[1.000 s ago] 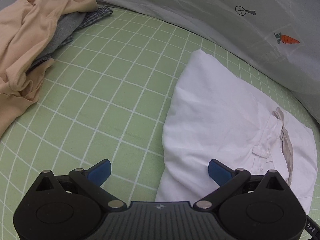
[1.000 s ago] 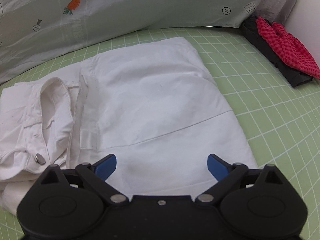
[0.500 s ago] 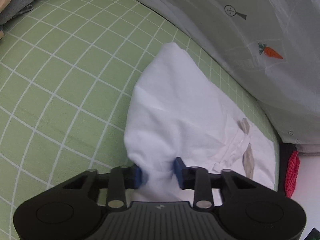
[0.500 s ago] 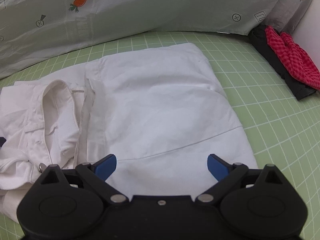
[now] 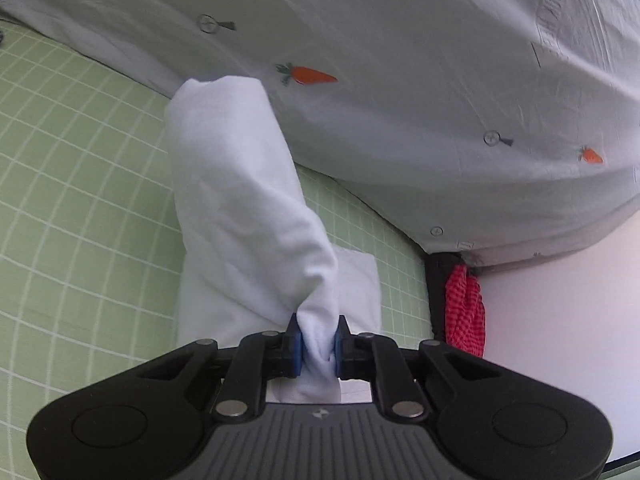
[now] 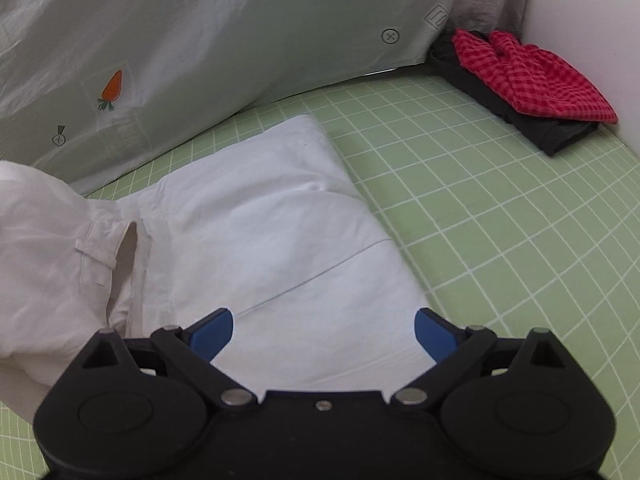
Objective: Fold clothes
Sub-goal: 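Grasp the end of the folded trousers with the left gripper and lift, then fold the lifted end over the bundle and open the left gripper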
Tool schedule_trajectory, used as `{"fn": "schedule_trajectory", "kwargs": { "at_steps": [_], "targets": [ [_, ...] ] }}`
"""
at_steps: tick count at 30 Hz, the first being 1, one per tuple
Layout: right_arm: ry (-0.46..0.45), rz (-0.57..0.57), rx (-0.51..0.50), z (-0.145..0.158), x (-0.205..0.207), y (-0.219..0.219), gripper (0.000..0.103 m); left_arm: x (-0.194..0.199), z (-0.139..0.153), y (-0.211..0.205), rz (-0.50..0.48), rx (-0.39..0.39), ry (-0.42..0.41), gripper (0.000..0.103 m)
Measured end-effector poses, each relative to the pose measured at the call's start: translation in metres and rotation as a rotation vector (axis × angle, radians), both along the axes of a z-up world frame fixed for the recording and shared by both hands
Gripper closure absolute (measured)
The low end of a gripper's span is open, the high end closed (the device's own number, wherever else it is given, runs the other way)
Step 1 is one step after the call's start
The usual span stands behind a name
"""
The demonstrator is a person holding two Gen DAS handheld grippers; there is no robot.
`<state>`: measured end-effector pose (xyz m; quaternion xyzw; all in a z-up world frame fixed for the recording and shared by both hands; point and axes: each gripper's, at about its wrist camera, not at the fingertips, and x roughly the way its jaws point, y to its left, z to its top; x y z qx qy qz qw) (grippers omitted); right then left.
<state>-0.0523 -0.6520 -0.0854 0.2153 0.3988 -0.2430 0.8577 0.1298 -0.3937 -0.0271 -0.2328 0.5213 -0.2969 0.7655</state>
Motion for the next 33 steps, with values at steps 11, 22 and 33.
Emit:
{"fn": "schedule_trajectory", "kwargs": {
  "at_steps": [11,22,33],
  "targets": [
    [-0.002,-0.017,0.031,-0.026,-0.026,-0.103,0.005,-0.02,-0.087,-0.123,0.063,0.065,0.209,0.086],
    [-0.034,0.055,0.037,-0.036,0.01,-0.133,0.005,-0.014,-0.106,-0.137,0.131,0.037,0.265,0.055],
    [-0.107,0.171,0.023,-0.013,0.028,-0.081,0.005,-0.036,-0.049,-0.1,0.101,0.311,-0.041,0.016]
  ]
}}
